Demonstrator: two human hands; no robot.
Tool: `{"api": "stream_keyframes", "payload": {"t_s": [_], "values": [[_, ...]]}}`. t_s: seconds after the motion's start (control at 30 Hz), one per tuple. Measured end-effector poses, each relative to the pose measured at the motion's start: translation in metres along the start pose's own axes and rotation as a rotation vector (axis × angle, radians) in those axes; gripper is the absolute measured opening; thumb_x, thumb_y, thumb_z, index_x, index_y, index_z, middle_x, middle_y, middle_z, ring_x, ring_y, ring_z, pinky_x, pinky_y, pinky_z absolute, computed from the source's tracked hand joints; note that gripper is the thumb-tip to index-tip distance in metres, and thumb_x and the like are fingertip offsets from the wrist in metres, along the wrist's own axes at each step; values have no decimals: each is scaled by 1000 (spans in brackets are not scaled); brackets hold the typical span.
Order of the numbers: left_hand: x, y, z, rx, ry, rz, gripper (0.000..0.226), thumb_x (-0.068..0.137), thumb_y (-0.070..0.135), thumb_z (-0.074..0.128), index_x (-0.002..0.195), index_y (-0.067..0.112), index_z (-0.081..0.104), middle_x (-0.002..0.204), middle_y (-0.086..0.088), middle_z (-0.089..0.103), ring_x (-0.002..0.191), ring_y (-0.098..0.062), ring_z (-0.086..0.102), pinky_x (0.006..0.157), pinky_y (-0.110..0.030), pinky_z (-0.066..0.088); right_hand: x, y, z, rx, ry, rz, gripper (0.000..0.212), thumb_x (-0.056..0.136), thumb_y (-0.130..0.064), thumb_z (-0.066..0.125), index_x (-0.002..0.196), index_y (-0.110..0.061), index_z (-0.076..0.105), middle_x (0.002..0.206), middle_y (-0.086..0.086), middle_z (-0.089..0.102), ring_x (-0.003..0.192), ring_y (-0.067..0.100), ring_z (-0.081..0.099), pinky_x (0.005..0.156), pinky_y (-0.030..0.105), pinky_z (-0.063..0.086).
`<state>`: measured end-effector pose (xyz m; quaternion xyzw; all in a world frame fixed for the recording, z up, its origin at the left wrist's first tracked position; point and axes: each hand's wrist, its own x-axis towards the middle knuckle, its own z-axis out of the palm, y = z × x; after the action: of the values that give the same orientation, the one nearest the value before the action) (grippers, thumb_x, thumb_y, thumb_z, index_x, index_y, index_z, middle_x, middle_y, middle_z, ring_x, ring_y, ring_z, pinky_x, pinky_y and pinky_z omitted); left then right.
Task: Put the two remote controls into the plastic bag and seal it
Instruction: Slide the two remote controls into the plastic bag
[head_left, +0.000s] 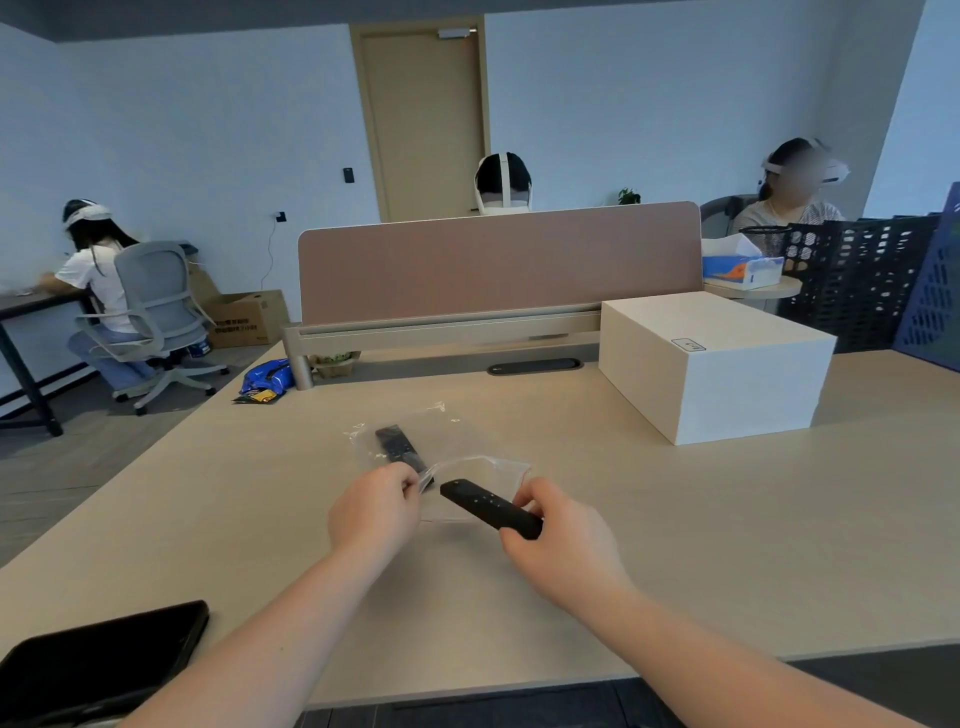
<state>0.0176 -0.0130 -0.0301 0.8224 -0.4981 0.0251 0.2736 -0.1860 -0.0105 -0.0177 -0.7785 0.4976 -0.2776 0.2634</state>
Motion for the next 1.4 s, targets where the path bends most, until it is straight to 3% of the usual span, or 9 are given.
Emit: {"api": "stream_keyframes", "payload": {"t_s": [0.1,0.37,0.5,0.63,0.73,0.9,1.13,1.3,1.4], "values": [[0,-4,-1,25,-21,4,16,88,27,50,86,30,66,90,7,71,84,-25,63,68,-33,54,12,6,13,-28,14,20,12,83,-26,57,87,-24,46,84,1,67,69,22,59,48,24,39],[0,-11,-3,25,-59,13,15,88,28,52,90,30,67,95,7,72,91,-24,63,71,-33,52,52,2,43,-143,-2,-12,24,86,-25,57,77,-16,37,63,-4,43,71,25,46,45,23,25],[1,-13,-5,9,-90,28,15,88,27,53,90,29,67,98,7,72,95,-24,63,75,-34,54,67,0,53,-181,-99,-24,40,84,-23,62,63,-24,29,65,-6,39,76,21,44,47,27,28],[3,-18,-5,-14,-110,44,15,87,25,54,90,28,68,96,6,73,94,-23,63,77,-36,54,69,6,58,-162,-297,-114,34,77,-31,75,102,-17,56,114,6,54,100,23,52,81,27,42],[4,-22,-5,-33,-103,49,14,88,26,54,91,29,68,96,8,73,94,-22,63,77,-34,54,68,15,58,-189,-349,-172,48,81,-31,70,123,-17,51,129,6,47,118,25,50,99,28,40],[5,-30,-2,-10,-84,72,16,89,26,53,95,28,68,98,6,73,95,-24,63,76,-34,53,72,17,59,-277,-223,-109,32,85,-35,66,86,-20,38,102,2,45,84,24,49,73,31,42],[8,-28,0,0,-87,94,17,89,25,53,95,28,68,98,7,73,95,-24,63,77,-34,54,93,4,77,-350,-173,-92,31,95,-33,51,106,-5,60,116,13,51,100,33,60,82,37,50],[11,-33,2,-6,-92,84,17,89,25,53,95,28,68,97,7,73,94,-23,63,77,-36,54,104,6,92,-367,-130,-61,21,97,-18,44,102,-10,62,114,11,52,85,31,60,67,33,48],[12,-35,5,-1,-98,87,17,89,25,52,95,28,68,97,7,73,93,-23,63,77,-37,54,108,5,95,-433,-160,-44,24,94,-9,40,109,-13,59,118,11,50,96,32,62,65,32,41]]}}
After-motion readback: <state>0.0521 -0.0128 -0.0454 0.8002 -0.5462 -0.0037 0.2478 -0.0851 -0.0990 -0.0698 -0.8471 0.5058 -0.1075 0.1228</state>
